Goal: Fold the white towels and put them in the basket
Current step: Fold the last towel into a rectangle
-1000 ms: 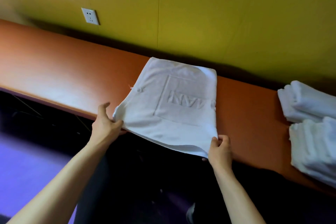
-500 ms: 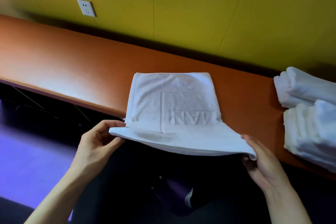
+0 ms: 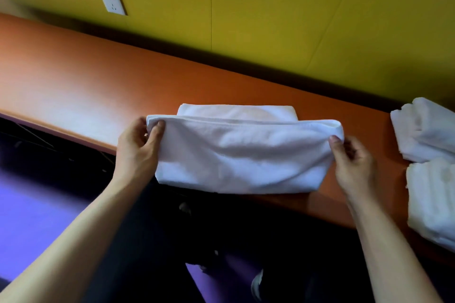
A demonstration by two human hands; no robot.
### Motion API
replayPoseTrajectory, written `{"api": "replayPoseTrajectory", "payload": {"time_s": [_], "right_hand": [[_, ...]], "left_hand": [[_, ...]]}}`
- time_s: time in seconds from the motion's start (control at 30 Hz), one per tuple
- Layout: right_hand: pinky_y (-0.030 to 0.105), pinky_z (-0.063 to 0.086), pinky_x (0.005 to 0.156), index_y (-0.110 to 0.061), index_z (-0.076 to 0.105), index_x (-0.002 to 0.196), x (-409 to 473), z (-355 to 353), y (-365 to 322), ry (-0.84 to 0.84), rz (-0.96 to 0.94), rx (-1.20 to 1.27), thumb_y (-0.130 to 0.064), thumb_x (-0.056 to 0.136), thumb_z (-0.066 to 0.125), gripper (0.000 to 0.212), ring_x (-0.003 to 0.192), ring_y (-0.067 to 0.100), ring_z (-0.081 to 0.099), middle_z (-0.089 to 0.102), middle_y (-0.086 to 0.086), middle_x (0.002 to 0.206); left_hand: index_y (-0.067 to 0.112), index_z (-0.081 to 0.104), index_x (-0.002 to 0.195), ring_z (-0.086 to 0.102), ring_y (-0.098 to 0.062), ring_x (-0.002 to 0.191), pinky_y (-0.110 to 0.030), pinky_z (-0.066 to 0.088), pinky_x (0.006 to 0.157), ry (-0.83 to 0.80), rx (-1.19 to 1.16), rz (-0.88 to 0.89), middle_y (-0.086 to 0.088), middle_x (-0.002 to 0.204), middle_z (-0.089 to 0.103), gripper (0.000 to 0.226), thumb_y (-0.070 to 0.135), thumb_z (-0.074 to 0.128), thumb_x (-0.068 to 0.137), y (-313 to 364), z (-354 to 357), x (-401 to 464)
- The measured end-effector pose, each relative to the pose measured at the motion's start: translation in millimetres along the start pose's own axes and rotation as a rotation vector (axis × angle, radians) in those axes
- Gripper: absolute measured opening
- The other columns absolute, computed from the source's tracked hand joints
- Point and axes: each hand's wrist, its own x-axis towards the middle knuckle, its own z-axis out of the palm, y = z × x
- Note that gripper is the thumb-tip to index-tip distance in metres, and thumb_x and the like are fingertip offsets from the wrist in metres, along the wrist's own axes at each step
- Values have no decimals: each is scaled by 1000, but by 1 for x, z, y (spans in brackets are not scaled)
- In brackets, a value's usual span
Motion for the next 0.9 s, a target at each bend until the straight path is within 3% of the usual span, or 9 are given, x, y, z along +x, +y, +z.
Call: {"api": "replayPoseTrajectory", "payload": {"time_s": [0.07, 0.13, 0.3, 0.47, 0.57, 0.67, 0.73, 0.8, 0.9], "right_hand": [[37, 41, 64, -10, 59, 87, 25, 20, 2, -18, -57, -18, -57, 88, 57, 47, 71, 14, 51, 60, 4, 75], [36, 35, 60, -5, 55, 81, 47, 38, 5, -11, -89, -23, -48, 92, 56, 44, 67, 14, 43, 51, 6, 71], [34, 25, 54, -12, 46, 69, 95, 71, 6, 9, -117, -89, -36, 97, 56, 38, 59, 12, 33, 39, 3, 62], [35, 28, 56, -17, 46, 65, 135, 96, 28, -33, -86, -146, -32, 98, 58, 38, 56, 17, 36, 40, -2, 57], [36, 33, 59, -13, 56, 78, 140, 110, 49, -102, -49, -224, -31, 101, 55, 29, 58, 19, 42, 47, -5, 62], [36, 45, 71, -14, 62, 115, 137, 112, 56, -134, -26, -277, -32, 101, 53, 25, 80, 18, 56, 62, 1, 94], [38, 47, 83, -15, 54, 132, 132, 106, 54, -61, -130, -362, -29, 98, 54, 37, 101, 24, 56, 58, 8, 117], [42, 46, 92, -16, 52, 134, 125, 103, 46, -12, -377, -486, -23, 93, 53, 42, 112, 30, 53, 53, 12, 125], [47, 39, 106, -15, 54, 138, 115, 113, 33, -261, -665, -628, -21, 92, 49, 46, 127, 34, 49, 54, 13, 137]], "left_hand": [[10, 55, 86, 44, -10, 61, -31, 37, 56, 27, 62, -22, -2, 71, 54, 25, 31, 54, 101, -5, 17, 23], [3, 54, 90, 44, -15, 64, -30, 35, 56, 43, 117, -47, -9, 75, 54, 29, 29, 53, 102, -10, 31, 45], [12, 56, 78, 41, -4, 54, -20, 33, 48, 64, 107, -90, 4, 67, 51, 30, 34, 56, 98, -21, 54, 101], [15, 63, 92, 58, -20, 75, -33, 45, 67, 36, 207, -160, -1, 82, 64, 25, 39, 57, 97, -47, 84, 137], [19, 66, 100, 65, -26, 83, -35, 52, 73, 39, 221, -267, -2, 92, 69, 28, 46, 59, 97, -63, 103, 143], [18, 67, 109, 66, -25, 85, -28, 48, 67, 84, 254, -317, -6, 106, 72, 28, 42, 61, 97, -75, 109, 143], [17, 61, 122, 64, -27, 99, -31, 49, 77, 84, 309, -248, -9, 121, 67, 31, 37, 60, 97, -77, 108, 135], [17, 55, 134, 54, -35, 117, -41, 43, 97, 16, 519, -43, -13, 134, 55, 40, 29, 61, 96, -74, 112, 117], [20, 60, 133, 48, -39, 125, -47, 36, 103, -190, 753, 305, -13, 145, 49, 41, 27, 63, 92, -60, 133, 69]]}}
